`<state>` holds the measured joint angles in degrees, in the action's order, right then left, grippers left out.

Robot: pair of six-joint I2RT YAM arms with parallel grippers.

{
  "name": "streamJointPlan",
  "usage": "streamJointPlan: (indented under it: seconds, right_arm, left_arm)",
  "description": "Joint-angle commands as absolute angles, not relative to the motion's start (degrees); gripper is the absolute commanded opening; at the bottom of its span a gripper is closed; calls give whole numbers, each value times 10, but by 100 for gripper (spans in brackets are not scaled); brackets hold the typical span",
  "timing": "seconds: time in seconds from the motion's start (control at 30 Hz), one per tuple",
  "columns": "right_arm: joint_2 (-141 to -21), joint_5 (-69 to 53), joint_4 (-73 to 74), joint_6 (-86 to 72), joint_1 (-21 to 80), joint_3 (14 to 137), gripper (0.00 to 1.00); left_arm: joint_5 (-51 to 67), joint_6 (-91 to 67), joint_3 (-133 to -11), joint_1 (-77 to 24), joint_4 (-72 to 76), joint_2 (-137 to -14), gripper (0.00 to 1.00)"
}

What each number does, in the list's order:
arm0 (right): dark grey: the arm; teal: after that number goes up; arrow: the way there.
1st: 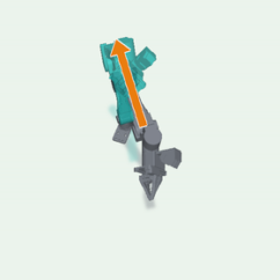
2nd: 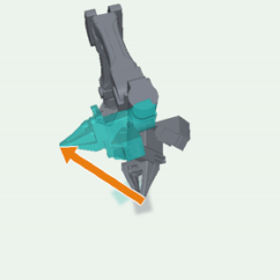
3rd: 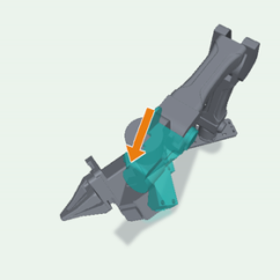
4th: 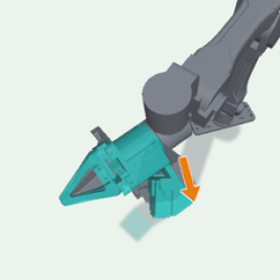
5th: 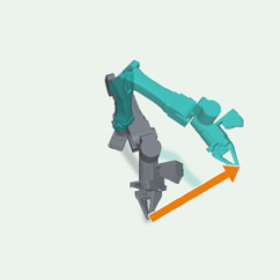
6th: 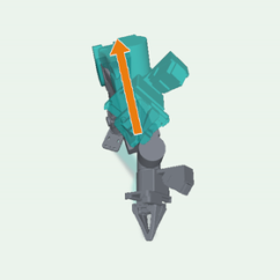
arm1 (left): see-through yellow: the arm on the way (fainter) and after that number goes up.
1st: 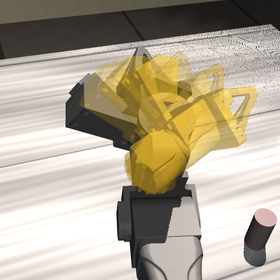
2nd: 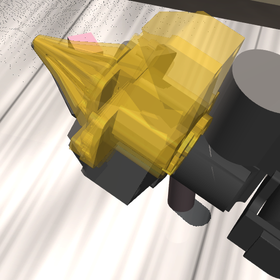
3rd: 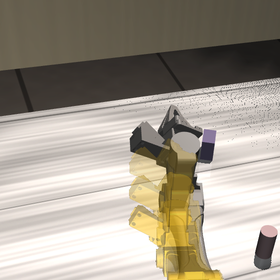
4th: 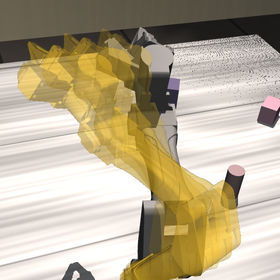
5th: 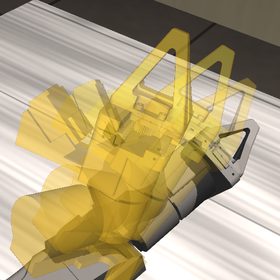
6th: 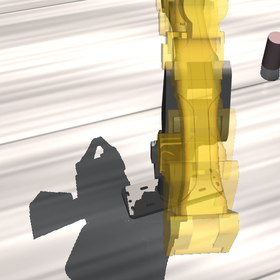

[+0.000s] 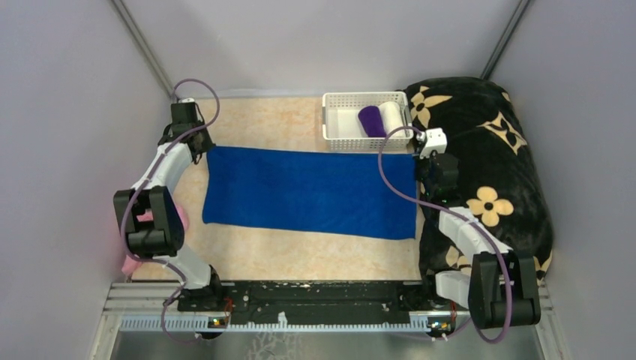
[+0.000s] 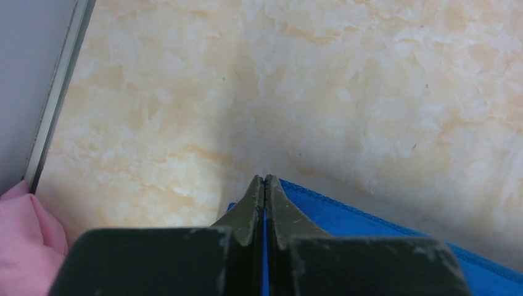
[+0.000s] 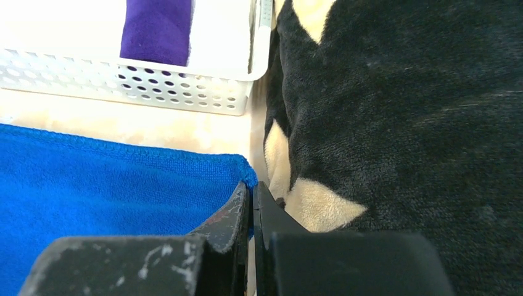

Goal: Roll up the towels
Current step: Fold the towel at the center of the board.

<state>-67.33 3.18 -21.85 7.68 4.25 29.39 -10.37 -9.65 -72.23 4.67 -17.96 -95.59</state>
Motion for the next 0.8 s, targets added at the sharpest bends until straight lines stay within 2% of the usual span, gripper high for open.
streamJointPlan:
  seconds: [0.0,0.17,0.5,0.77]
  right_arm:
    - [-625,18,-208,62,38,287,0]
    - [-578,25,-140,38,37,283,0]
    - [-442,22,-113,-27,38,207,0]
    - [-355,84,-104,-55,38,153,0]
  left_arm:
    - [-87,-117,-691,55,-174,-913,0]
    - [-87,-126,-649,55,-177,-867,0]
    - [-132,-168,-560,57,-205,-775,0]
    - [-156,-220,-498,92,-213,-723,0]
